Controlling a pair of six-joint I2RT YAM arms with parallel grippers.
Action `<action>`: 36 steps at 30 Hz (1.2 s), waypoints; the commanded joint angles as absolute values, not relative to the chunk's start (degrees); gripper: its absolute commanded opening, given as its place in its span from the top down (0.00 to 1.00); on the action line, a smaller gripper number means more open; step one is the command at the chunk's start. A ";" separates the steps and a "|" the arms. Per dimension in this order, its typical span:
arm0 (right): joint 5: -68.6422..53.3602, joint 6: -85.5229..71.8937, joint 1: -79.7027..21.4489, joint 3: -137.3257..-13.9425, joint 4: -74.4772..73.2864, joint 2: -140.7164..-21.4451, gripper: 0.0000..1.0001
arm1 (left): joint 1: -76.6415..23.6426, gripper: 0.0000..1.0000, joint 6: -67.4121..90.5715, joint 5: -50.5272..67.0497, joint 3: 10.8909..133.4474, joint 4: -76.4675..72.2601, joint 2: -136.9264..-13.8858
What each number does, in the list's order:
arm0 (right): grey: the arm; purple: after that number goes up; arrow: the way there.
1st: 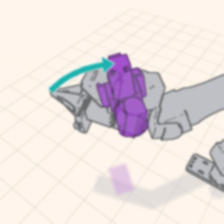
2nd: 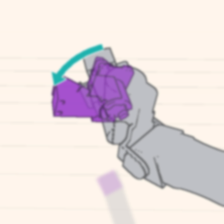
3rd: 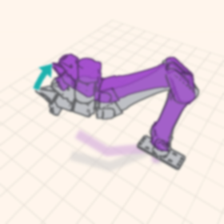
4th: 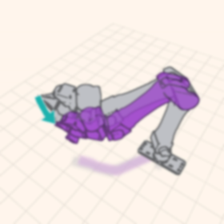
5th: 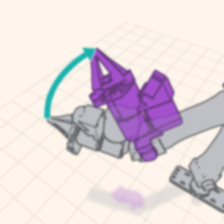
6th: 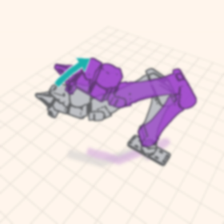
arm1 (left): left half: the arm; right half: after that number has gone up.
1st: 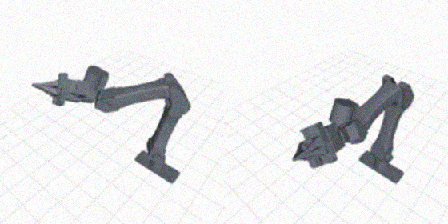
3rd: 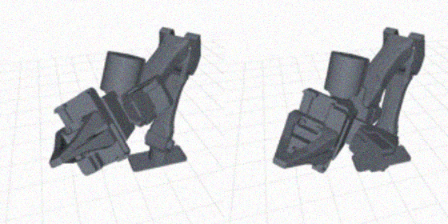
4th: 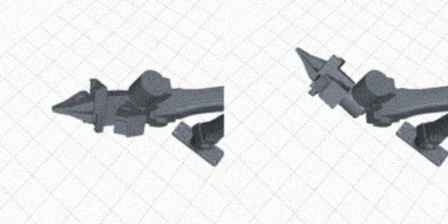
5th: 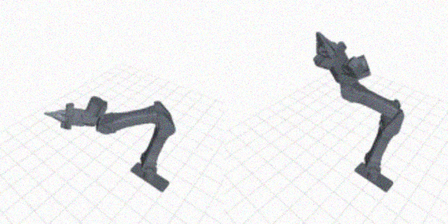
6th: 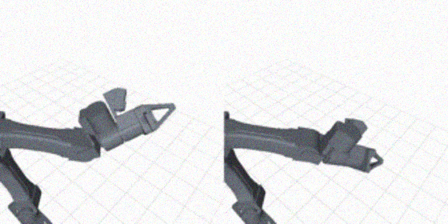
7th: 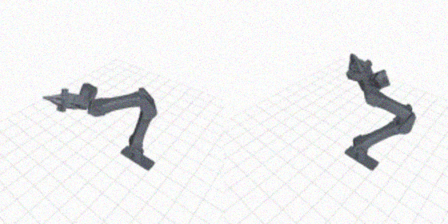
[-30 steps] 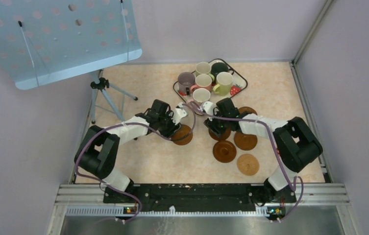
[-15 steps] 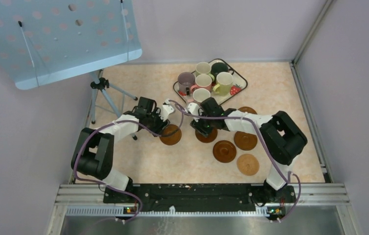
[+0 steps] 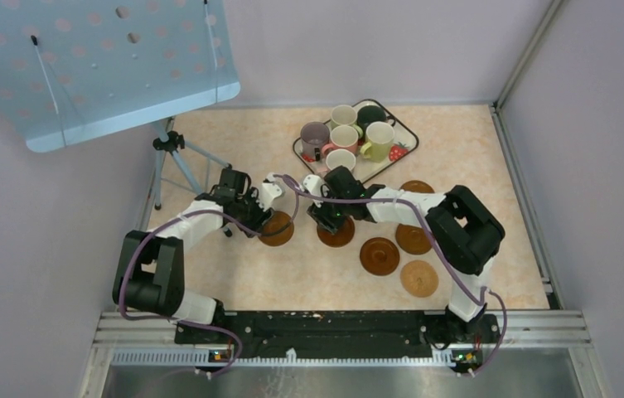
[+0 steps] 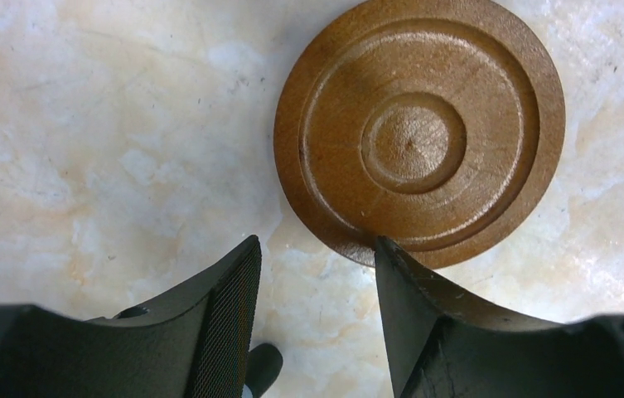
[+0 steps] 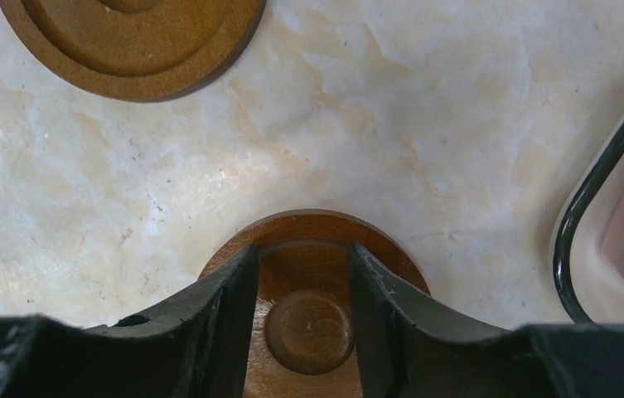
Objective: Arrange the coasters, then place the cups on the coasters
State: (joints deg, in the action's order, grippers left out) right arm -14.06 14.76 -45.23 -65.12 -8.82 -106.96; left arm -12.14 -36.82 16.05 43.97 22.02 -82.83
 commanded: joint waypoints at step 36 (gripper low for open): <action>-20.48 19.33 -30.21 -63.61 -30.21 -85.21 0.42 | -32.48 0.17 -29.54 26.41 55.04 18.73 -81.29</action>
